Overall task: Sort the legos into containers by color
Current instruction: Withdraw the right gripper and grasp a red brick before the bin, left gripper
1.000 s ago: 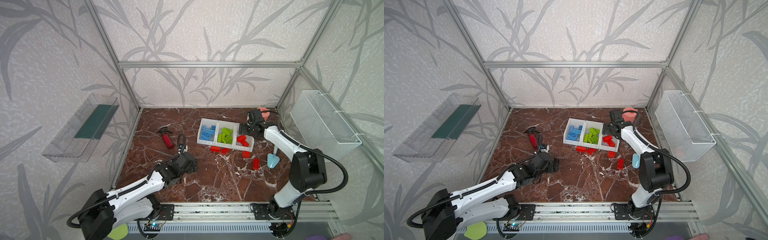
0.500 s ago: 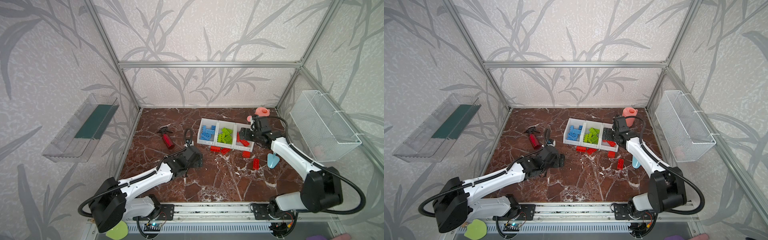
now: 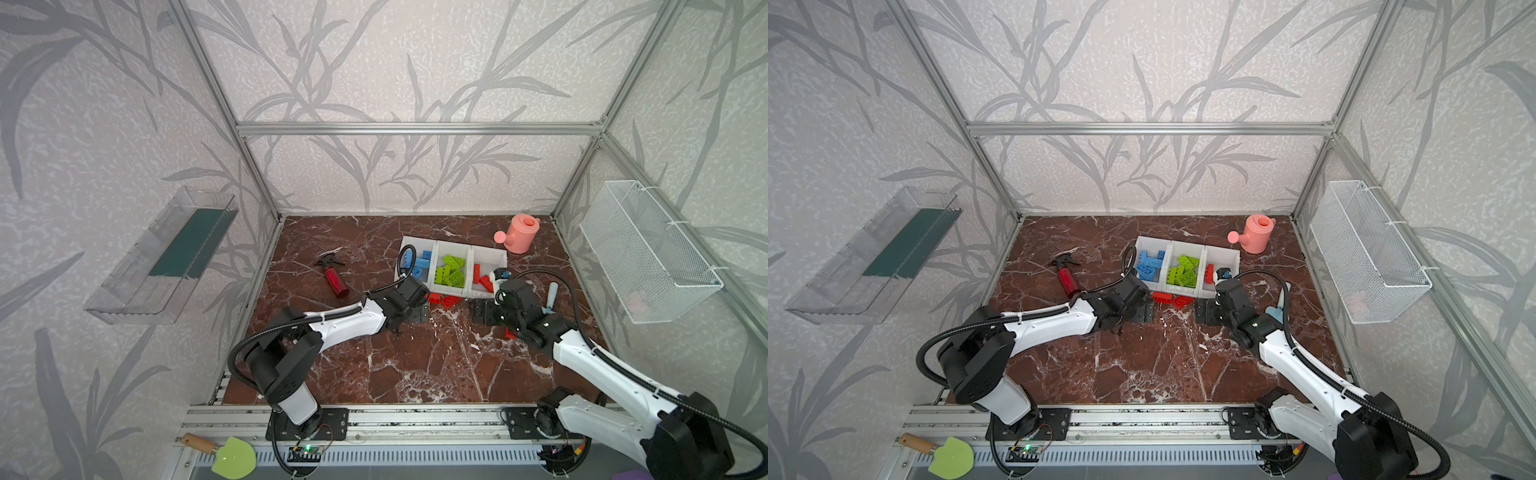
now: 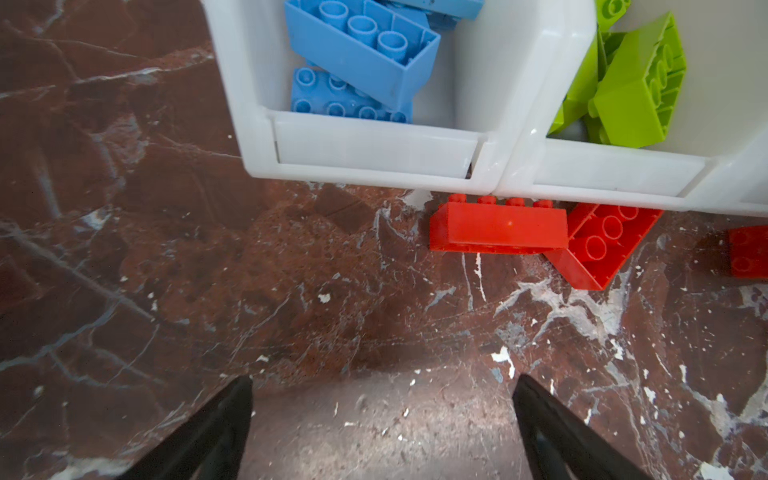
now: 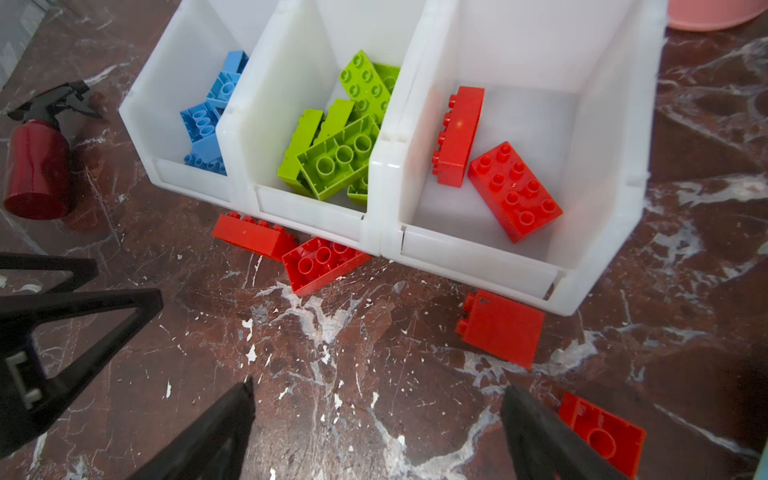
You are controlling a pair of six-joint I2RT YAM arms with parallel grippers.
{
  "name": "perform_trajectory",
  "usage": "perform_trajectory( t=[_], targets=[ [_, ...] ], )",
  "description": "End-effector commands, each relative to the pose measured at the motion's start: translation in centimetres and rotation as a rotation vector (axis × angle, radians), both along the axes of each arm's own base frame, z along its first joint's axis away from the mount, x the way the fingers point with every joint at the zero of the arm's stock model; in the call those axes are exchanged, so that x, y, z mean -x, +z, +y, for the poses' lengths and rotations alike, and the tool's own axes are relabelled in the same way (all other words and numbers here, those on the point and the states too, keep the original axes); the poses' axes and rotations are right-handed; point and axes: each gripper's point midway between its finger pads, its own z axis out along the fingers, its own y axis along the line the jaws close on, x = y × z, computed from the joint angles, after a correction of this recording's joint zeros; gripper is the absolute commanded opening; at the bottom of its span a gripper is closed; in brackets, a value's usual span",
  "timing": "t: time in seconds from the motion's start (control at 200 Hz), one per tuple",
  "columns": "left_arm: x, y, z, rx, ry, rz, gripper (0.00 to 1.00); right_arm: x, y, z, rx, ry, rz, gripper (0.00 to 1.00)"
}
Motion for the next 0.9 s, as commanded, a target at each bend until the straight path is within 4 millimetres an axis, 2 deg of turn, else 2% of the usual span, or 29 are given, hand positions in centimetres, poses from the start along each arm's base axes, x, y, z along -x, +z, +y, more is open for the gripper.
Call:
perform_trajectory(
  t=[0.0,0.185,0.34,0.555,0.895],
  targets=[
    [-1.1,0.4,-1.4,0.013,-0.021,-0.008,0.97,-0.1,1.0,-0.9,-0.016,-0.050,-0.070,0.94],
    [-2.5,-0.4,-3.1,0.013,-0.022,0.008,0.98,0.6,0.0,-1.9,-0.030,-0.099,-0.093,0.93],
    [-3.5,-1.5,-4.5,0.008,-0.042,0.020,0.97,0.7,-0.5,-2.0,-0.033,-0.100,-0.098,0.94],
    [-4.6,-2.2,-5.5,-0.012,-0.046,0.026,0.96,0.8,-1.2,-1.8,-0.040,-0.091,-0.090,0.94],
    [-5.8,-3.0,-6.0,-0.022,-0.034,0.038,0.92,0.7,-1.8,-1.5,-0.042,-0.083,-0.076,0.93]
  ],
)
